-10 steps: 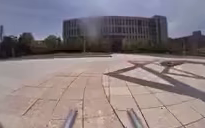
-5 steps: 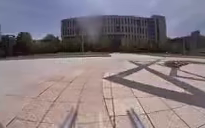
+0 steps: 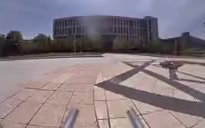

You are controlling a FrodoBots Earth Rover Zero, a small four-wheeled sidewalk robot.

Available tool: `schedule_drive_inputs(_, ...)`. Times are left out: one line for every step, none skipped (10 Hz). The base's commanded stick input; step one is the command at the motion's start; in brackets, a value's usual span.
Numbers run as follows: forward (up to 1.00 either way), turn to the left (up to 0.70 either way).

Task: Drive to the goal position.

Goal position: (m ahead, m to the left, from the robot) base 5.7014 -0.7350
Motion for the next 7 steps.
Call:
schedule_drive_inputs(1.00, 0.00)
schedule_drive_inputs(1.00, 0.00)
schedule_drive_inputs(1.00, 0.00)
schedule_drive_inputs(1.00, -0.02)
schedule_drive_inputs(1.00, -0.32)
schedule_drive_inputs(1.00, -0.37)
schedule_drive_inputs(1.00, -0.37)
